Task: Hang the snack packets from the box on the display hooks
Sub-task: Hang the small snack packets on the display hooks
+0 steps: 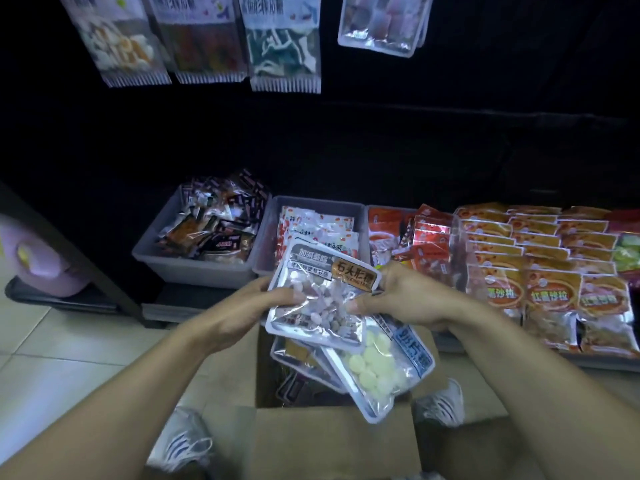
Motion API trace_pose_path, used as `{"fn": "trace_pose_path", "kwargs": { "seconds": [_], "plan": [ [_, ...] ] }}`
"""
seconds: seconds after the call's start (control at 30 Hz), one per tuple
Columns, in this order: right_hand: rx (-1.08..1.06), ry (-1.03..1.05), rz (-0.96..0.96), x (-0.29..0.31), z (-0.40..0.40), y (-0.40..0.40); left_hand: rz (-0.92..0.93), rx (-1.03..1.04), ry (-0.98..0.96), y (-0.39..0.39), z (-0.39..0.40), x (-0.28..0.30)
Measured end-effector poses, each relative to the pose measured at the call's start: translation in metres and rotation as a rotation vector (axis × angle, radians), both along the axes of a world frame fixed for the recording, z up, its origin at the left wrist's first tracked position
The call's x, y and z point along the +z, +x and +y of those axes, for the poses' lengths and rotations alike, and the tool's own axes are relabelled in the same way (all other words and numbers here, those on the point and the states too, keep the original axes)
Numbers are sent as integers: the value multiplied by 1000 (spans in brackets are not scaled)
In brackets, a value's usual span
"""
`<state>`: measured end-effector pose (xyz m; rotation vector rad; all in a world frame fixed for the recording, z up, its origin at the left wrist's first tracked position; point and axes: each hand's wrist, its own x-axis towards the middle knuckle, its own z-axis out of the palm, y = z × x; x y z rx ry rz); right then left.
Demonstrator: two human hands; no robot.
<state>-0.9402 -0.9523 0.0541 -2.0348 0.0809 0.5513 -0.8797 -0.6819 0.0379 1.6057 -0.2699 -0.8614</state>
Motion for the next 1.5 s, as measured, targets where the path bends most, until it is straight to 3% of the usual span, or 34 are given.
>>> {"fn": "trace_pose_path", "kwargs": {
  "seconds": [0.1, 0.23, 0.63, 0.83, 0.97, 1.17, 1.27, 1.43, 1.5],
  "plan": [
    [-9, -33, 28, 1, 2, 9, 132, 81, -90, 0, -8, -10],
    [-75, -33, 60, -2, -4, 19, 196, 70, -62, 3, -14, -12],
    [-352, 195, 72, 2, -12, 42, 202, 335, -145, 2, -17, -21],
    [-438, 150, -8, 9, -14, 35, 213, 376, -149, 0, -16, -15],
    [-509, 40, -189, 27, -31, 22, 248, 432, -153, 3, -12, -15],
    [-492, 367, -274, 43, -32, 17, 173, 514, -33, 6, -10, -27],
    [-608, 478, -318, 31, -1, 25, 166, 489, 10, 0, -17, -31],
    [-526, 218, -348, 6, 30, 26, 185, 416, -21, -11, -33, -28],
    [-516, 201, -366, 5, 29, 26, 212, 425, -54, -11, -34, -27]
  ]
}}
